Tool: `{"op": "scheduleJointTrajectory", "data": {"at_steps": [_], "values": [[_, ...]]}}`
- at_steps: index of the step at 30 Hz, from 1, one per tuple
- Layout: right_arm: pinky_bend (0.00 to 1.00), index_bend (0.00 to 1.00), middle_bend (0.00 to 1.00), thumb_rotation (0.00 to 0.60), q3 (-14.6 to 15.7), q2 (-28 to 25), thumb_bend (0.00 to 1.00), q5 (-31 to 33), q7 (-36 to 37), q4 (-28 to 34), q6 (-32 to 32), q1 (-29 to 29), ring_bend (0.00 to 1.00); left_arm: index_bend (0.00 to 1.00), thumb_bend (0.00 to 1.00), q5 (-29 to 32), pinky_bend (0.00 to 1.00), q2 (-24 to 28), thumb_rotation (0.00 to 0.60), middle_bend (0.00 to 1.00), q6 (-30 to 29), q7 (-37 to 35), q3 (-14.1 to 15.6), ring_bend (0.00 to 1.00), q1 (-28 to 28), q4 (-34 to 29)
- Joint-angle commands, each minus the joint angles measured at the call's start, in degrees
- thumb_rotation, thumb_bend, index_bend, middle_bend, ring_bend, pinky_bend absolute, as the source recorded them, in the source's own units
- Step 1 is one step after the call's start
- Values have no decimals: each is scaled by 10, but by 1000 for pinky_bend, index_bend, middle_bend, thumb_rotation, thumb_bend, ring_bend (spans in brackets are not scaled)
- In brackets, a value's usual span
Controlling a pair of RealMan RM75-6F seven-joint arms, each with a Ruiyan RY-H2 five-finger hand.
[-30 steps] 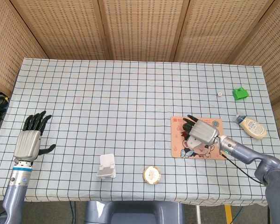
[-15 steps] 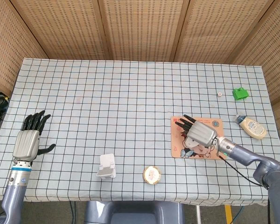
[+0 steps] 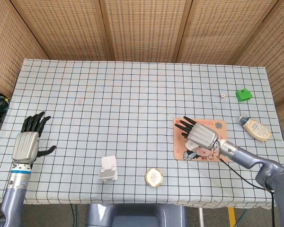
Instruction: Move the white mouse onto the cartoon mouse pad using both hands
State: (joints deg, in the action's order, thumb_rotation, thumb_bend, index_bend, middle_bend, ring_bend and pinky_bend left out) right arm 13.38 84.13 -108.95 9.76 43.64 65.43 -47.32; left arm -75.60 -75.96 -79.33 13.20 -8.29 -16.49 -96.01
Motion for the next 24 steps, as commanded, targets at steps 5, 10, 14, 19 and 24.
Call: {"op": "scheduleJointTrajectory", "data": {"at_steps": [5,10,14,19,24], "values": [[0,216,0,600,-20,-7,161,33,-6,23,-9,12,0,120,164,1,0,3,600,0,-1,-5,-2,0,1,-2],[0,176,0,600,-75,-17,137,110,1,68,11,47,0,120,163,4,0,4,600,0,0,-6,-3,0,1,-1],[0,167,0,600,-101,-19,128,146,-5,86,23,67,0,119,164,2,0,4,600,0,-6,-2,-4,0,3,2],[0,145,0,600,-136,-20,122,193,4,105,53,99,0,107,164,1,0,0,600,0,-15,5,-7,0,4,9],[0,82,0,600,-178,-31,112,279,70,165,102,179,0,81,165,-3,0,-8,600,0,-20,15,-5,0,4,24]]}}
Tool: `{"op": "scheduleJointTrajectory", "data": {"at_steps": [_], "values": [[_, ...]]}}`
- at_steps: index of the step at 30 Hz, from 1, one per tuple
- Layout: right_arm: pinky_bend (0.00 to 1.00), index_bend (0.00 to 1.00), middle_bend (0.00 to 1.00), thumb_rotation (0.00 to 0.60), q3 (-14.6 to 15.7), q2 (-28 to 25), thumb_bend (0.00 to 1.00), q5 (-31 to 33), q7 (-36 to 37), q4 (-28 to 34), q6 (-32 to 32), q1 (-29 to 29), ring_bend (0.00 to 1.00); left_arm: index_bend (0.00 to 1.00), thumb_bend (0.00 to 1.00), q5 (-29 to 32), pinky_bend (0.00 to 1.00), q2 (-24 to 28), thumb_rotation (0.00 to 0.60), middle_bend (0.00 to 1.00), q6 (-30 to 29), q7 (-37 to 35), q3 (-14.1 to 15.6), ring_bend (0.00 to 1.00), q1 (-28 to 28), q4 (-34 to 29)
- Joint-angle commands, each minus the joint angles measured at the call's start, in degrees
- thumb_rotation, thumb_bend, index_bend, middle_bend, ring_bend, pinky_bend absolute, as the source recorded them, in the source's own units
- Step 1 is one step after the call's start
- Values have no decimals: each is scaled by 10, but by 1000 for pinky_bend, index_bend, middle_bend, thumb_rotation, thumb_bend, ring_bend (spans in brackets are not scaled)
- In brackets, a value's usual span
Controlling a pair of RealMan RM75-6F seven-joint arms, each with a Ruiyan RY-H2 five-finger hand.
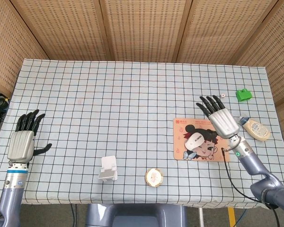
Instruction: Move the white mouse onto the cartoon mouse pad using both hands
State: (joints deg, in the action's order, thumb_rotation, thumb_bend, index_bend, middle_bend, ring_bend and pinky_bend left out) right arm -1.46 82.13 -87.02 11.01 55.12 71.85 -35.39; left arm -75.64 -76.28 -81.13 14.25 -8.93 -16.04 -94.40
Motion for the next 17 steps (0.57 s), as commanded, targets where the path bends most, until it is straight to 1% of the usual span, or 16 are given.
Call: {"op": "scheduleJointTrajectory", "data": {"at_steps": [1,6,11,13,17], "values": [[0,72,0,600,-31,-15,109,65,63,60,43,69,0,74,164,-4,0,-6,600,0,-2,5,2,0,0,11],[0,32,0,600,-35,-27,100,82,81,92,57,103,0,32,156,-8,0,-11,600,0,-5,6,4,0,1,21],[0,24,0,600,-36,-35,100,94,85,119,75,139,0,8,151,-10,0,-16,600,0,-10,8,8,0,5,36],[0,24,0,600,-36,-37,100,102,90,142,96,164,0,2,151,-11,0,-16,600,0,-13,5,10,0,9,40],[0,24,0,600,-38,-50,99,98,92,173,101,179,0,0,152,-13,0,-14,600,0,-15,-1,13,0,14,40]]}}
